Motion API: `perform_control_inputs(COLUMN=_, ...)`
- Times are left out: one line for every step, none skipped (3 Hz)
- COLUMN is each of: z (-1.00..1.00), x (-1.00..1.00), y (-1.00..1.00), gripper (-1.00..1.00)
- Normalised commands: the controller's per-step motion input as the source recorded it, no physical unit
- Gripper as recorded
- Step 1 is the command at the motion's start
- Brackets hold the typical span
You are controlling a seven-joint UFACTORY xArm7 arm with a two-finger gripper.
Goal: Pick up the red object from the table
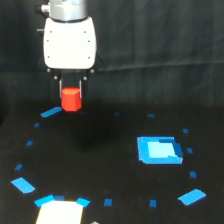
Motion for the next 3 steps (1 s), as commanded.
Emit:
perform_control_inputs(z=-0.36, x=-0.07, y=-0.09, gripper=-1.0)
perform_control_inputs(z=-0.47, x=-0.43, y=-0.2, gripper=-1.0)
perform_control_inputs(z=-0.3, x=0.07, y=0.17, gripper=-0.87)
